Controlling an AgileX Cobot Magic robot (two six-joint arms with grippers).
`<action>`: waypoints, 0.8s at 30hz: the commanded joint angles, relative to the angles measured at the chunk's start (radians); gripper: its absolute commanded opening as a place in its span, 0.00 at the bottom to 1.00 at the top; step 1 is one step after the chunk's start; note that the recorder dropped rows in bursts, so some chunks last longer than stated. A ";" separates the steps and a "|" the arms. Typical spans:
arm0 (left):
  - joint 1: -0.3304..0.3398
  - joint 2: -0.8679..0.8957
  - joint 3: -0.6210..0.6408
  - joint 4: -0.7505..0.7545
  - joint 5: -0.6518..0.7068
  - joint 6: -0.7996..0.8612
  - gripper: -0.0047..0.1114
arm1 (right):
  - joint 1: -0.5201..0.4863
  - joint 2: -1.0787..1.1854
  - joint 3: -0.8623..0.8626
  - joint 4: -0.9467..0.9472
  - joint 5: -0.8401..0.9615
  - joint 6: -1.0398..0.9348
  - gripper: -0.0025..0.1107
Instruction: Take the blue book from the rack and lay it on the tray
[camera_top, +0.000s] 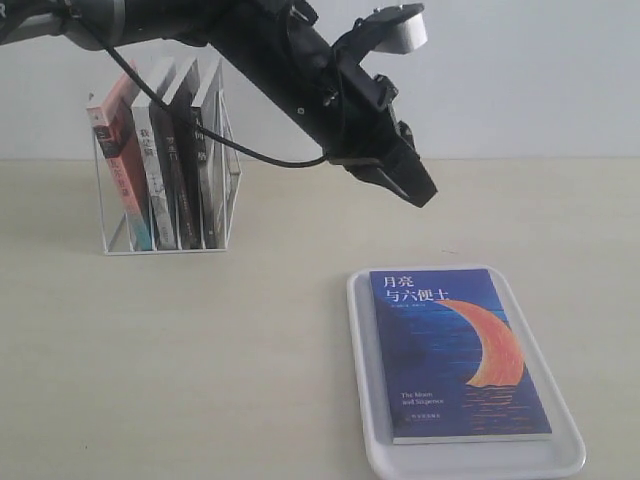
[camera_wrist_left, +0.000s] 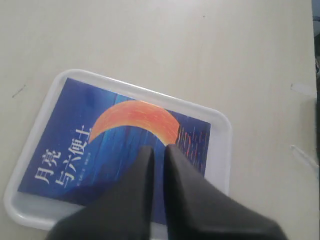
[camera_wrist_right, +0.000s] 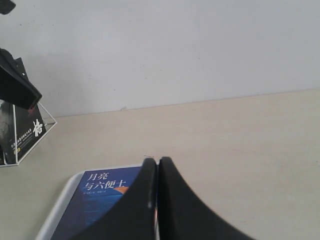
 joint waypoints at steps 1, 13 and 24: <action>0.006 -0.012 0.022 0.000 -0.018 -0.079 0.08 | -0.003 -0.005 -0.001 -0.002 -0.007 -0.002 0.02; 0.006 -0.147 0.314 -0.207 -0.168 -0.005 0.08 | -0.003 -0.005 -0.001 -0.002 -0.007 -0.002 0.02; 0.006 -0.465 0.890 -0.782 -0.242 0.512 0.08 | -0.003 -0.005 -0.001 -0.002 -0.007 -0.002 0.02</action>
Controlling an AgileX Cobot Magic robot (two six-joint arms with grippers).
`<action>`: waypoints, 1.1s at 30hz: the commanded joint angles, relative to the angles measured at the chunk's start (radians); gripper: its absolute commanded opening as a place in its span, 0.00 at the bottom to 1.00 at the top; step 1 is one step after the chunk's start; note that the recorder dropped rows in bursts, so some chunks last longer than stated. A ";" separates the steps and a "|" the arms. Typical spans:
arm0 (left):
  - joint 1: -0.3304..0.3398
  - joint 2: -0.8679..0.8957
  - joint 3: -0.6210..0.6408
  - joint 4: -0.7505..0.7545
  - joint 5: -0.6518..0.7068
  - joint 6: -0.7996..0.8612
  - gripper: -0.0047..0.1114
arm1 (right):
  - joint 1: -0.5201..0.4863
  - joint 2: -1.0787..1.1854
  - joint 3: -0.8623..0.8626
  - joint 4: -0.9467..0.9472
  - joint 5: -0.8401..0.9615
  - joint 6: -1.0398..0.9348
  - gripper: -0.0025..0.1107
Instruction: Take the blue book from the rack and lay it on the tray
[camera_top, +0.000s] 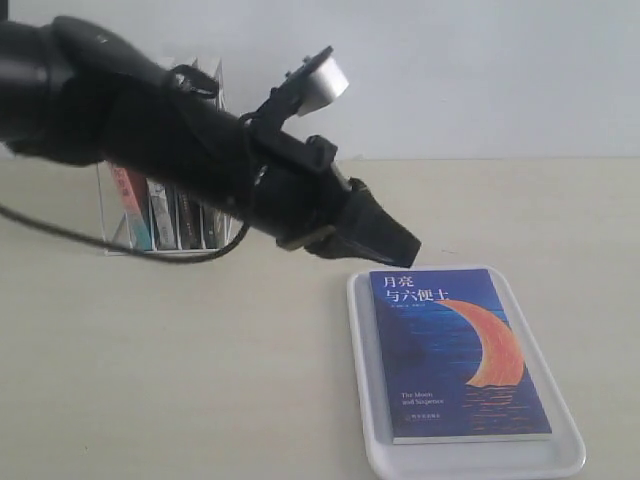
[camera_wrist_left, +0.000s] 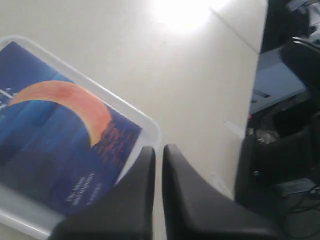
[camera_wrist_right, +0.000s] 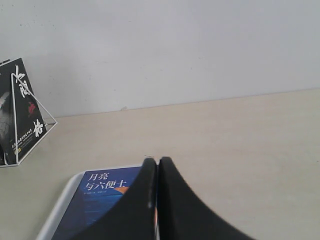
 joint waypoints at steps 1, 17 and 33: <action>0.001 -0.147 0.270 -0.380 0.036 0.334 0.08 | -0.003 -0.005 -0.001 -0.005 -0.007 -0.002 0.02; 0.001 -0.216 0.497 -0.433 0.162 0.370 0.08 | -0.003 -0.005 -0.001 -0.005 -0.007 -0.002 0.02; 0.134 -0.372 0.490 -0.441 0.363 0.378 0.08 | -0.003 -0.005 -0.001 -0.005 -0.012 -0.002 0.02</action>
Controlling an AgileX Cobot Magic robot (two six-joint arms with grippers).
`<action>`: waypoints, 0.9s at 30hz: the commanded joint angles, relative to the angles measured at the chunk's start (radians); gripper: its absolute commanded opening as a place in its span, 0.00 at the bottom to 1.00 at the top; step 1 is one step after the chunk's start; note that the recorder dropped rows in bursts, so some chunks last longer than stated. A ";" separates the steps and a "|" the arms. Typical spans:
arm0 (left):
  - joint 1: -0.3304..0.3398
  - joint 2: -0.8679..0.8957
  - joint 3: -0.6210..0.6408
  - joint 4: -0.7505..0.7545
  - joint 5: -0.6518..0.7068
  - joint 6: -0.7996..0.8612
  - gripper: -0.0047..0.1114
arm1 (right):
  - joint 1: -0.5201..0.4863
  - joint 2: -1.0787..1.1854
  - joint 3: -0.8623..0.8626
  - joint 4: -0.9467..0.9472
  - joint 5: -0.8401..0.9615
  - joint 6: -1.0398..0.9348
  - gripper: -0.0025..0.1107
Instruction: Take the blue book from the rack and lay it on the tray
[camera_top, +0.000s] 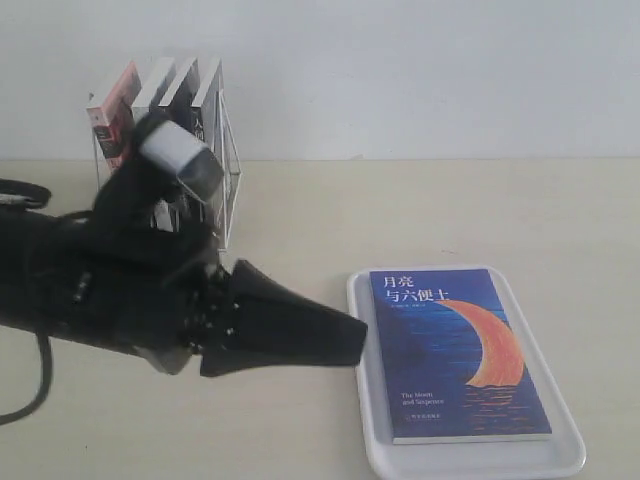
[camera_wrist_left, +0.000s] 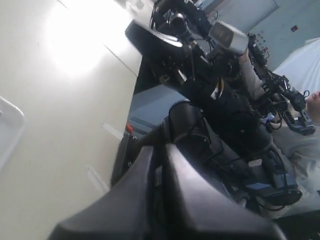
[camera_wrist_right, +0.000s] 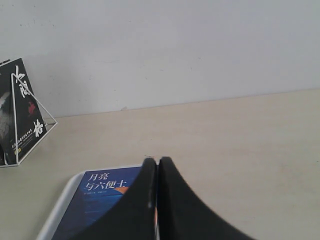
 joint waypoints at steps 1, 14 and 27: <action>0.038 -0.148 -0.003 -0.017 0.037 0.046 0.08 | -0.003 -0.005 -0.001 -0.005 -0.012 -0.002 0.02; 0.043 -0.528 0.048 0.040 -0.342 0.071 0.08 | -0.003 -0.005 -0.001 -0.005 -0.012 -0.002 0.02; 0.043 -0.747 0.163 0.038 -0.642 0.071 0.08 | -0.003 -0.005 -0.001 -0.005 -0.012 -0.002 0.02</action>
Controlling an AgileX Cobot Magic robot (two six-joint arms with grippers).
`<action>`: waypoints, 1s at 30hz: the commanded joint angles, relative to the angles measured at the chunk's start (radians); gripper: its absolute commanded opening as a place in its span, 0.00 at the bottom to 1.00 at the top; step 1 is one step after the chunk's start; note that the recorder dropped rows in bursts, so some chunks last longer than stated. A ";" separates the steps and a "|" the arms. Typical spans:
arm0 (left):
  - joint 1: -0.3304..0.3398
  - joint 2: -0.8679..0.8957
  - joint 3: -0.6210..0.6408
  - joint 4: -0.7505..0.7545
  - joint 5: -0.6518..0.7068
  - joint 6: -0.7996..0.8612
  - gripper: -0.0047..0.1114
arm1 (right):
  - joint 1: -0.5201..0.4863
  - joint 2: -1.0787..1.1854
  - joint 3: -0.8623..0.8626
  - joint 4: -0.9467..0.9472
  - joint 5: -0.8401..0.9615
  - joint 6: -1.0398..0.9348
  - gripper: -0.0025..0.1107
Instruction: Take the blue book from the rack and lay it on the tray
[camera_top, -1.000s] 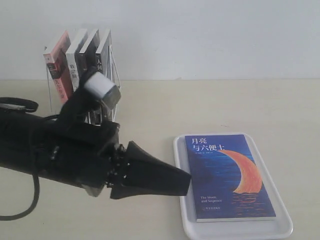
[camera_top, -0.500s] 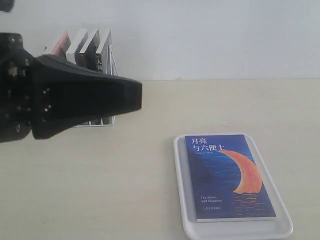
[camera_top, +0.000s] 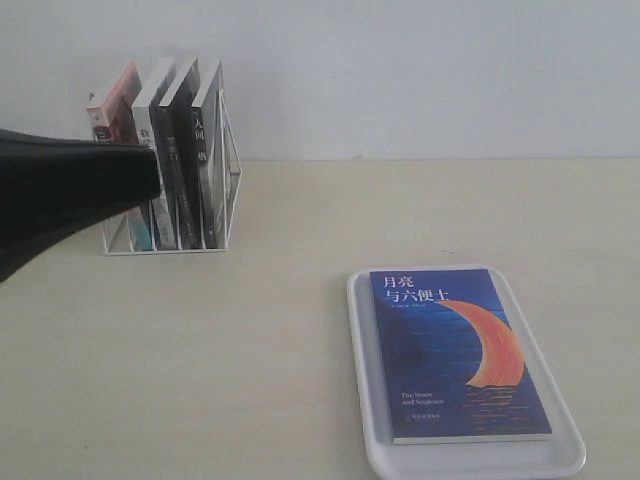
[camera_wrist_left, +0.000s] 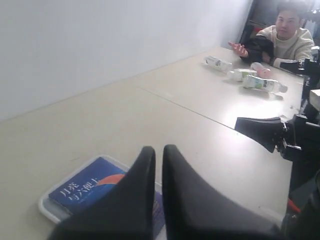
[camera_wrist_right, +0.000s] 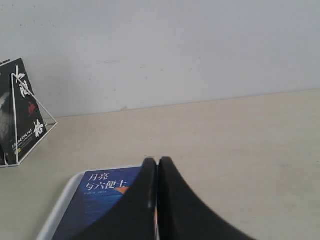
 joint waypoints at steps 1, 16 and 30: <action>0.004 -0.100 0.036 -0.003 -0.073 0.003 0.08 | -0.003 -0.005 -0.001 -0.005 -0.012 -0.002 0.02; 0.194 -0.392 0.140 -0.003 -0.160 -0.180 0.08 | -0.003 -0.005 -0.001 -0.005 -0.012 -0.002 0.02; 0.262 -0.540 0.222 -0.011 -0.157 -0.269 0.08 | -0.003 -0.005 -0.001 -0.005 -0.010 -0.002 0.02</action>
